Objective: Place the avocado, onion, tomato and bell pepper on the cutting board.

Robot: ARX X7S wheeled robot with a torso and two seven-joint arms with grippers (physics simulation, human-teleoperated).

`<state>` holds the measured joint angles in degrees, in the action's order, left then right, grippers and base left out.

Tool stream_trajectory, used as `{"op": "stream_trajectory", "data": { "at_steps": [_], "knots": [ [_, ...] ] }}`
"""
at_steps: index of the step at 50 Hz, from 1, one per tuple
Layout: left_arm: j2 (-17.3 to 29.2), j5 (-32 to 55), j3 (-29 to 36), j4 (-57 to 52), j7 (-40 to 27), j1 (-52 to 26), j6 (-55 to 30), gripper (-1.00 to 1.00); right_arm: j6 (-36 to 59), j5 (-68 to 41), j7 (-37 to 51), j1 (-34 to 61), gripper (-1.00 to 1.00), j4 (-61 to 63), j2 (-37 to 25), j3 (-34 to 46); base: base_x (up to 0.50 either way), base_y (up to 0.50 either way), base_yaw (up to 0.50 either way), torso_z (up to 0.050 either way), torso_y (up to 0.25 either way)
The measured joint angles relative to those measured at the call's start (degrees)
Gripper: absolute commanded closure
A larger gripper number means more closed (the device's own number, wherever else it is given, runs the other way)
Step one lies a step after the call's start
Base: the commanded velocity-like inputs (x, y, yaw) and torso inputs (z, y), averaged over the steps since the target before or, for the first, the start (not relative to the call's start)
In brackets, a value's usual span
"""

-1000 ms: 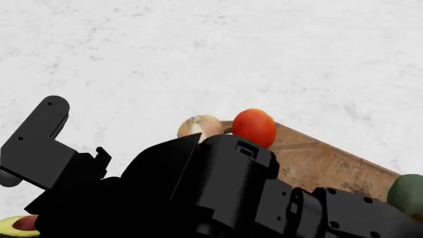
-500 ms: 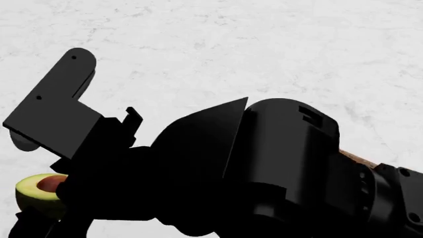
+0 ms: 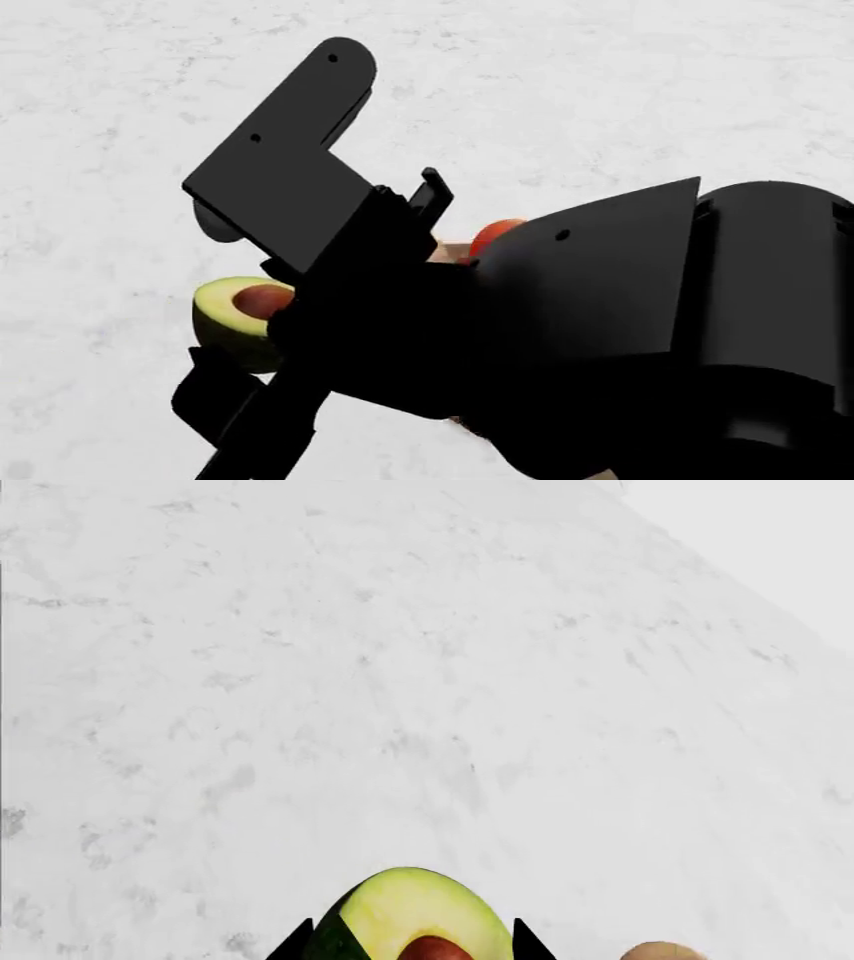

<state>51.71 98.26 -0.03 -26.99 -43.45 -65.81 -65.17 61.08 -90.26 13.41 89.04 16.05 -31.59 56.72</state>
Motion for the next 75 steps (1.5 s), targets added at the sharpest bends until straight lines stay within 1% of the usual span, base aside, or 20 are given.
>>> {"op": "stream_trajectory", "data": {
  "at_steps": [31, 40, 57, 75],
  "knots": [
    [-0.1, -2.0, 0.0, 0.1, 2.1, 1.8, 1.7, -1.0, 2.1, -1.3, 6.8, 2.2, 1.0, -1.3, -10.8, -2.1, 0.0, 0.0, 0.0, 0.0, 0.0],
    [-0.1, -2.4, 0.0, -0.1, 2.6, 2.4, 2.1, -1.0, 1.5, -1.0, 8.9, 0.7, 1.0, -1.4, -13.7, -2.4, 0.0, 0.0, 0.0, 0.0, 0.0],
    [0.3, -2.6, 0.1, -0.1, 2.7, 2.8, 2.7, -1.0, 0.5, 1.0, 10.9, -1.5, 1.0, -3.2, -17.5, -2.1, 0.0, 0.0, 0.0, 0.0, 0.0],
    [0.3, -3.1, 0.7, 0.1, 2.9, 2.5, 3.0, -1.0, -2.7, 1.2, 12.8, -7.2, 1.0, -2.3, -20.6, -1.8, 0.0, 0.0, 0.0, 0.0, 0.0]
  ]
}}
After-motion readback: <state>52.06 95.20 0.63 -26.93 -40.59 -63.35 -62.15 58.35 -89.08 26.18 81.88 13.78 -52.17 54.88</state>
